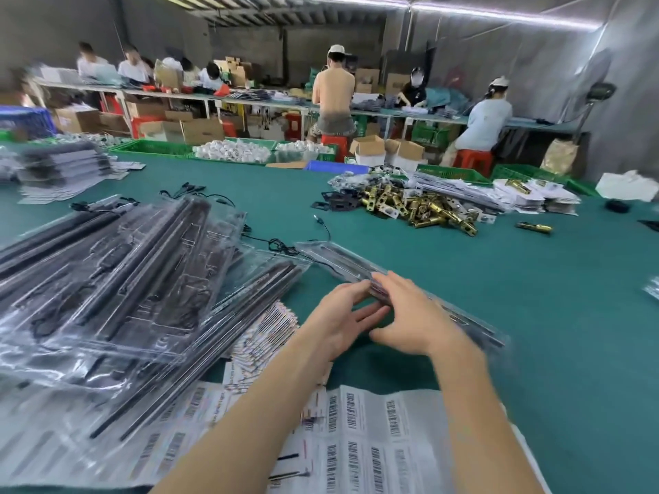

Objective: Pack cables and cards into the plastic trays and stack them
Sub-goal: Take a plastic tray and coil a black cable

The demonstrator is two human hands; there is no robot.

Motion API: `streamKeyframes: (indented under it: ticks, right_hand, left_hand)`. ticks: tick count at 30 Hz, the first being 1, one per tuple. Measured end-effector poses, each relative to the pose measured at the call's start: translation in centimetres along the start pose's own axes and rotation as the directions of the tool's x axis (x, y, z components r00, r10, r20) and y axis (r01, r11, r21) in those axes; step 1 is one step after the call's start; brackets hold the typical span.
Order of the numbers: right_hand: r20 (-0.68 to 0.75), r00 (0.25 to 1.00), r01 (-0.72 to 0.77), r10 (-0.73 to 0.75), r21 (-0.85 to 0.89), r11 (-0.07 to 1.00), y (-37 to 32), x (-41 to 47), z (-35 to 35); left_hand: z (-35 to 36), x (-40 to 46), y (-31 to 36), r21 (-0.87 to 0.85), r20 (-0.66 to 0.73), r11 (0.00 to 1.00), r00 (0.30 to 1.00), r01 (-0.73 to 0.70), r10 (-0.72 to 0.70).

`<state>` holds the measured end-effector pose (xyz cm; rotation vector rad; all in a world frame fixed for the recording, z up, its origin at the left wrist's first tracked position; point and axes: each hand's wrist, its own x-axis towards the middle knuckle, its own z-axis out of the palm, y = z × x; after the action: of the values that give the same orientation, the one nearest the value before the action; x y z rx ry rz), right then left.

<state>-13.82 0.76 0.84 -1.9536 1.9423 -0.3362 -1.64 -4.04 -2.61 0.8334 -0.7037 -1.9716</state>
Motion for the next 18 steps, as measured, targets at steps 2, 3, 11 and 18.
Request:
streamKeyframes:
  ticks: [2,3,11,18]
  right_hand:
    - [-0.199,0.979,-0.047,0.035,-0.054,0.997,0.1,0.7,1.8]
    - [-0.279,0.959,-0.069,0.053,-0.046,0.997,0.5,0.8,2.1]
    - [-0.394,0.895,-0.230,0.210,-0.004,0.973,4.0,0.7,2.3]
    - [-0.519,0.806,-0.291,0.285,0.073,0.954,5.3,0.5,1.4]
  left_hand:
    - [-0.8,-0.2,0.4,0.204,0.034,0.979,0.999,-0.031,0.024]
    - [-1.5,-0.2,0.8,0.423,0.030,0.901,0.996,-0.093,0.088]
    - [-6.8,0.5,3.7,0.882,0.310,-0.471,0.726,0.022,0.614]
    - [-9.0,-0.3,6.0,0.948,0.047,-0.286,0.824,0.142,0.565]
